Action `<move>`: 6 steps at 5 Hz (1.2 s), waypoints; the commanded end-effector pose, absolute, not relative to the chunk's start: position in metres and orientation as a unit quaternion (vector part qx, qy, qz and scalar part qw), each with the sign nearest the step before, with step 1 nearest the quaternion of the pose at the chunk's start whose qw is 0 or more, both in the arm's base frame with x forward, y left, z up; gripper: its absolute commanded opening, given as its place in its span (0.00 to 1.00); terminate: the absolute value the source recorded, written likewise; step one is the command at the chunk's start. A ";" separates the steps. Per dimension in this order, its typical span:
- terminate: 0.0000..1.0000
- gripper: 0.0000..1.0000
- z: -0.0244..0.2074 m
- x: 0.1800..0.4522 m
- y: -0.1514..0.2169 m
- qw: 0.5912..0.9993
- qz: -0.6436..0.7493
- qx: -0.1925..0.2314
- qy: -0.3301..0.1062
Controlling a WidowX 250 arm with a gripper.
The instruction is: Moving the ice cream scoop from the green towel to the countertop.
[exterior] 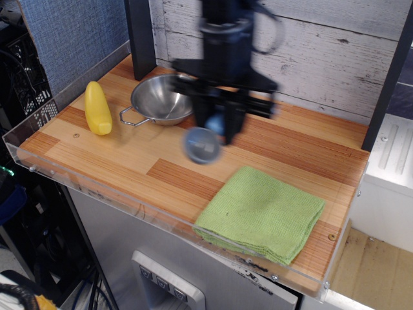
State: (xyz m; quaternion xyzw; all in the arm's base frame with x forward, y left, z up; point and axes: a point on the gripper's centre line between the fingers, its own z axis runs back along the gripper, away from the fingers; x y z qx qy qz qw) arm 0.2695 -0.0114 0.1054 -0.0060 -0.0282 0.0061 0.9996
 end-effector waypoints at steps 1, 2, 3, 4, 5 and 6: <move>0.00 0.00 0.098 0.261 0.050 0.994 -0.026 0.076 -0.068; 0.00 0.00 0.078 0.267 0.065 0.988 -0.091 0.104 -0.067; 0.00 0.00 0.060 0.277 0.081 0.992 -0.070 0.086 -0.058; 0.00 0.00 0.047 0.285 0.096 0.996 -0.035 0.055 -0.053; 0.00 0.00 0.042 0.288 0.106 0.998 -0.014 0.040 -0.055; 0.00 0.00 0.038 0.290 0.106 0.998 0.003 0.021 -0.059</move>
